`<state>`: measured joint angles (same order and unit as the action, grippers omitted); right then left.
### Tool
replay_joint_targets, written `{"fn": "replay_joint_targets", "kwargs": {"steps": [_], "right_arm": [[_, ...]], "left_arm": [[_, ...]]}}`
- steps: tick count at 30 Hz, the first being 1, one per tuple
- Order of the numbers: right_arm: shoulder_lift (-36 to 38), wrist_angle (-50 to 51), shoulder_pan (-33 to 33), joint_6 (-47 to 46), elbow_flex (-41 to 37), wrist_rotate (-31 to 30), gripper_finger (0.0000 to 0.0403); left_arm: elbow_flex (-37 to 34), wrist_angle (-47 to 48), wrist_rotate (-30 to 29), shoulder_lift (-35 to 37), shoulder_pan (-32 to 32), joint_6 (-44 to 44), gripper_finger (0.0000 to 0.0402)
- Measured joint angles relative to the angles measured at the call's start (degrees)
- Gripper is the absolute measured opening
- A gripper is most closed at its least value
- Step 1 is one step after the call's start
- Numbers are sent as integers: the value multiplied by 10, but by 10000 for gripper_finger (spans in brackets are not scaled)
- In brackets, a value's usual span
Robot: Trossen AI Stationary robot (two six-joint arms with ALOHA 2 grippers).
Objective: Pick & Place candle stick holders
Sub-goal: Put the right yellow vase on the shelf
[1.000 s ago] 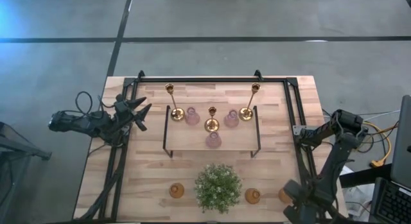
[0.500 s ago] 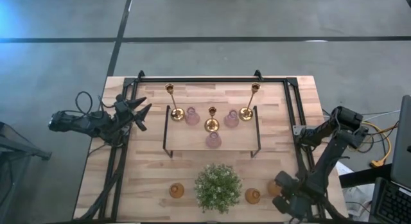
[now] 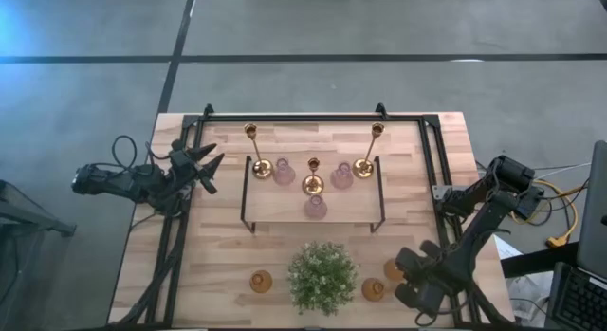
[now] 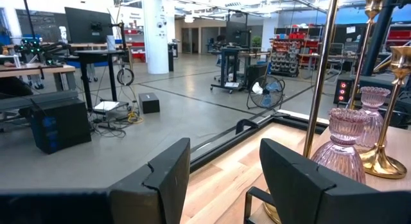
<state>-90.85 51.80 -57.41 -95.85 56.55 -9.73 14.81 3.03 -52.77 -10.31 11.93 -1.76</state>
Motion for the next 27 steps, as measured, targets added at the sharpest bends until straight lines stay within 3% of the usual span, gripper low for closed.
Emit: {"fn": "replay_joint_targets", "kwargs": {"steps": [10, 18, 27], "right_arm": [[26, 78, -26, 47, -1, -25, 22], [96, 77, -128, -11, -53, -168, 94], [114, -20, -184, -18, -161, -191, 188]], "left_arm": [[0, 0, 0, 0, 0, -13, 193], [0, 0, 0, 0, 0, -14, 193], [0, -1, -4, 0, 0, -11, 193]]}}
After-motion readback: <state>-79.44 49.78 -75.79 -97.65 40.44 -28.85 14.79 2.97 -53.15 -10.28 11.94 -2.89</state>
